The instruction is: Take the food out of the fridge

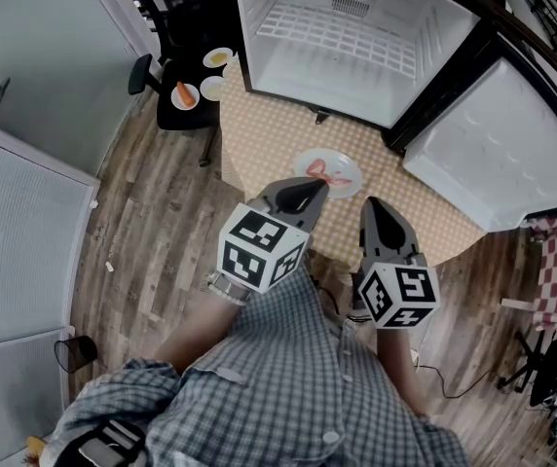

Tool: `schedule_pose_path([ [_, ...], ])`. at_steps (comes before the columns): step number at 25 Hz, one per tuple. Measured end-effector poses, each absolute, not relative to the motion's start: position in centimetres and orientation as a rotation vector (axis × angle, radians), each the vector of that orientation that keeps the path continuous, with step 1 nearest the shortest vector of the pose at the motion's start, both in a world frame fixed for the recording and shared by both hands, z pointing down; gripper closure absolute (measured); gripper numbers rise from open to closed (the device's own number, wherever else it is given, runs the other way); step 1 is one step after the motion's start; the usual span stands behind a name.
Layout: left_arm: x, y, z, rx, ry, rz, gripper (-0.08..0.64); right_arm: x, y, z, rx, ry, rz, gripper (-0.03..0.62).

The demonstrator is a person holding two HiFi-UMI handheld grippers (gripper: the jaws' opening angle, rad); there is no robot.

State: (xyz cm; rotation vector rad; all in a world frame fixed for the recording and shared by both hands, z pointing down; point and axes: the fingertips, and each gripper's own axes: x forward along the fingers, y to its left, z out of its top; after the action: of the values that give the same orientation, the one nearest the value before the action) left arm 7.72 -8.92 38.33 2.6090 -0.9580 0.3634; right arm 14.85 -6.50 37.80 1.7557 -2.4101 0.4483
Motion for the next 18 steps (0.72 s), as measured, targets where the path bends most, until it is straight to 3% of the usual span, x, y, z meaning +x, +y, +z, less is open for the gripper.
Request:
schedule_pose_path([
  [18, 7.57, -8.87, 38.12, 2.61, -0.956, 0.353, 0.554, 14.56, -6.25, 38.36, 1.748, -2.417, 0.462, 0.583],
])
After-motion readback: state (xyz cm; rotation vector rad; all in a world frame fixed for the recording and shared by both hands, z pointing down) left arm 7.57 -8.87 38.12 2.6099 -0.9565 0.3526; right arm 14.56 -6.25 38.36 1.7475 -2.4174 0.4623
